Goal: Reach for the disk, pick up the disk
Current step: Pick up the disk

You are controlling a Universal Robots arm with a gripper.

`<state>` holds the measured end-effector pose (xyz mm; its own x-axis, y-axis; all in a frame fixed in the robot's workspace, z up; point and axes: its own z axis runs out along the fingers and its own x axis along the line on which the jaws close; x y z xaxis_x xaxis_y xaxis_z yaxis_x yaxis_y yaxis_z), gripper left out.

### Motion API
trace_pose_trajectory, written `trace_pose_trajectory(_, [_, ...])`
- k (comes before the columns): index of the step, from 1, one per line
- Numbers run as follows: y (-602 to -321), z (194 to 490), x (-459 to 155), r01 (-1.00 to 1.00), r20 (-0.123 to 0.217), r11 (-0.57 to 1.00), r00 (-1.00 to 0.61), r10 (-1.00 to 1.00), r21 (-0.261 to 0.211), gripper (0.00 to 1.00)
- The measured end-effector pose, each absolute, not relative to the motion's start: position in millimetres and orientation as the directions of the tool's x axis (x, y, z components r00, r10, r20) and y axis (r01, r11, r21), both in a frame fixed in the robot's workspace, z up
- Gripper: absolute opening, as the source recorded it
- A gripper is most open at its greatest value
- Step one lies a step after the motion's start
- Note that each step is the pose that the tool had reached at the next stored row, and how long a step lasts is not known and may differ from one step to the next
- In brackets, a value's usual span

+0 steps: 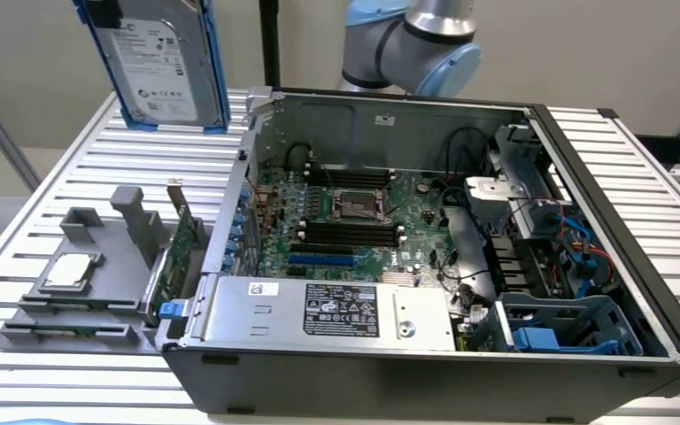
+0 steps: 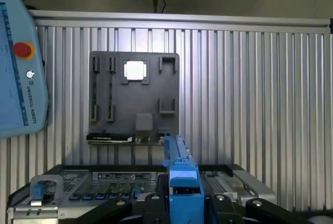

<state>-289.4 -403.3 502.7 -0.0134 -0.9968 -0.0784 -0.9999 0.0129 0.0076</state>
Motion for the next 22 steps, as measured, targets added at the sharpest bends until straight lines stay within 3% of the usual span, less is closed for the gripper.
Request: trace_pose_trajectory(22, [-430.2,509.8,-192.5,-1.0,-0.099,0.013,-0.014,-0.995,0.009,0.33])
